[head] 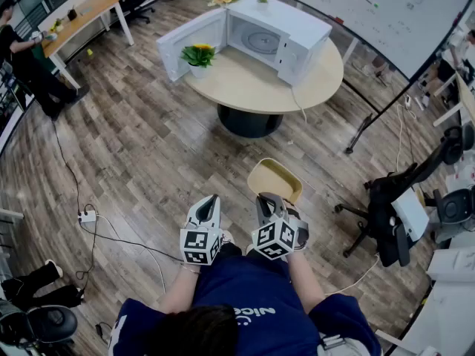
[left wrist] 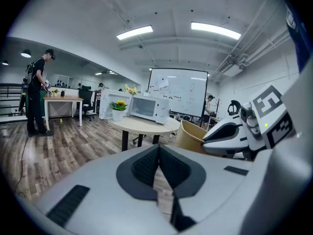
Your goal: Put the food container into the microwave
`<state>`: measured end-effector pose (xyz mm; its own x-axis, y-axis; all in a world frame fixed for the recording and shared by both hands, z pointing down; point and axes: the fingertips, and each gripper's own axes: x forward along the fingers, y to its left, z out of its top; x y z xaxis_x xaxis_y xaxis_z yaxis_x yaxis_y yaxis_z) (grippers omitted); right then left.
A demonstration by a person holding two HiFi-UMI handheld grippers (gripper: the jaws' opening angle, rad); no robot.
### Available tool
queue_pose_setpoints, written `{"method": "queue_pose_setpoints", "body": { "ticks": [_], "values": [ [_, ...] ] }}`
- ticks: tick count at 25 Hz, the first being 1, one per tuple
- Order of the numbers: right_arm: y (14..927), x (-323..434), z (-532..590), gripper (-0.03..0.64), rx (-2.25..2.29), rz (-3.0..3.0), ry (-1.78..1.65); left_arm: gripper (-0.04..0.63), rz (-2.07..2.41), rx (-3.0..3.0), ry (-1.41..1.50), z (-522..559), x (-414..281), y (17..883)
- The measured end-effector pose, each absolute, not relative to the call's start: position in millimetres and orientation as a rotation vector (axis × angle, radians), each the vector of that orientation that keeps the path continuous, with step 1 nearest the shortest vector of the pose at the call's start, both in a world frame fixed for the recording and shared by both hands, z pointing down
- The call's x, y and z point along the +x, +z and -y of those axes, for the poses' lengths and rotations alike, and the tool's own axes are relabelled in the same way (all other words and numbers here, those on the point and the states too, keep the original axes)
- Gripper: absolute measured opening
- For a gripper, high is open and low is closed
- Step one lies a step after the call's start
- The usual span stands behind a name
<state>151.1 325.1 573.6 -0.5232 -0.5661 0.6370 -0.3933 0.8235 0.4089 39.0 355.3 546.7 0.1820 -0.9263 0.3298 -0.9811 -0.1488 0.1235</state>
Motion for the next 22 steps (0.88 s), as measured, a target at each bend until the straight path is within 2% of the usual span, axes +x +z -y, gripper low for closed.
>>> {"method": "queue_pose_setpoints", "body": {
  "ticks": [18,19,21,22],
  "values": [
    [571,139,-309,0.026,0.719,2.163,-0.272,0.01,1.767,2.2,0.144,-340,34,536],
    [572,136,-308,0.026,0.718,2.161,-0.27,0.048,1.75,2.209,0.126,-339,34,536],
    [574,132,-306,0.026,0.716,2.156,-0.27,0.229,1.723,2.22,0.104,-336,32,537],
    [575,130,-305,0.026,0.717,2.153,-0.27,0.295,1.715,2.219,0.1,-335,31,538]
  ]
}}
